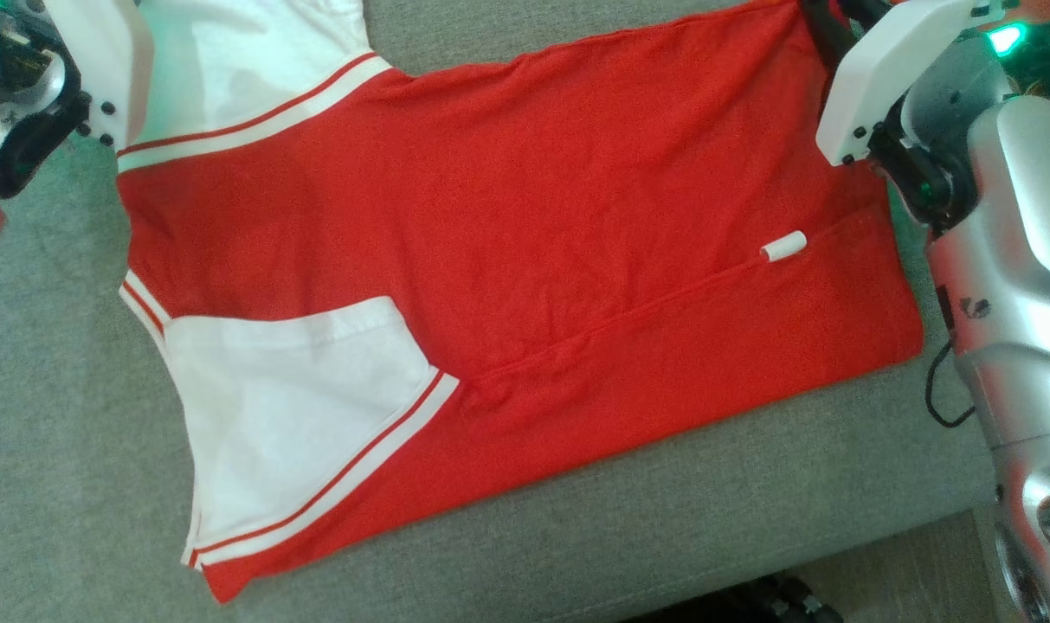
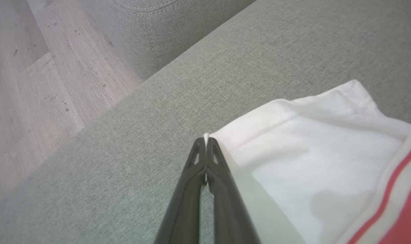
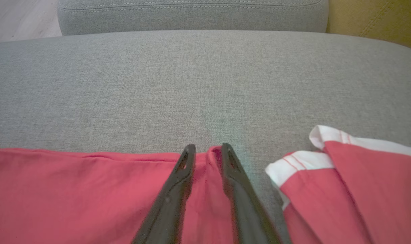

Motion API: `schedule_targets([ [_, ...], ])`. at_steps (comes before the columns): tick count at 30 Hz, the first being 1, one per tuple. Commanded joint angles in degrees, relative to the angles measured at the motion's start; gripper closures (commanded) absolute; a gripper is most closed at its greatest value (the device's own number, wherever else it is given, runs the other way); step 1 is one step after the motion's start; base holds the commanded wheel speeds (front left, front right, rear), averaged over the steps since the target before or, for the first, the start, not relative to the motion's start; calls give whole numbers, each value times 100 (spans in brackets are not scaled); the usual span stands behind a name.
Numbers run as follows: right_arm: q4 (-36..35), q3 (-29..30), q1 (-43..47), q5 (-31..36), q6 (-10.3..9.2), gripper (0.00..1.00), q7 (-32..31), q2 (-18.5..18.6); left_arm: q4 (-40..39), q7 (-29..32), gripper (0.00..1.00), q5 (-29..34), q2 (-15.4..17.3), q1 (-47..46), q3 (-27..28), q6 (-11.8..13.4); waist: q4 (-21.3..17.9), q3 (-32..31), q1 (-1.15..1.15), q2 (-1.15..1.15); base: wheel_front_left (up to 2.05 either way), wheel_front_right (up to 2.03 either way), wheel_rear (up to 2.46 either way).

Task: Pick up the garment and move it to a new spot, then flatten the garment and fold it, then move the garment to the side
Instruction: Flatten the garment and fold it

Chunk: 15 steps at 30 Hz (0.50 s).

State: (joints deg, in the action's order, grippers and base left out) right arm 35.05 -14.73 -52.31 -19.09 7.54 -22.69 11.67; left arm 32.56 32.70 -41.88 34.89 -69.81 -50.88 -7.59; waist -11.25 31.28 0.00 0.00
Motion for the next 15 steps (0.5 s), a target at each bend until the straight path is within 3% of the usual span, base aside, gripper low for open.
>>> schedule_targets([
  [1, -214, -60, -76, -24, -5, 74, 12, -18, -111, -34, 100, -34, 271, -367, 186, 10, 3, 3, 0, 0, 0, 0, 0],
  [3, -223, -61, -67, -27, -5, 100, 3, -10, -98, -52, 100, -46, 273, -386, 163, 10, 7, 8, 0, 0, 0, 0, 0],
  [7, -215, -49, -55, -11, -5, 100, 3, 28, -85, -138, 100, -50, 274, -421, 108, 10, 18, 10, 0, 0, 0, 0, 0],
  [15, -252, 231, -82, -22, -5, 100, 343, 87, -127, -1166, 100, 121, 288, -555, 8, 10, 106, -112, 0, 0, 0, 0, 0],
])
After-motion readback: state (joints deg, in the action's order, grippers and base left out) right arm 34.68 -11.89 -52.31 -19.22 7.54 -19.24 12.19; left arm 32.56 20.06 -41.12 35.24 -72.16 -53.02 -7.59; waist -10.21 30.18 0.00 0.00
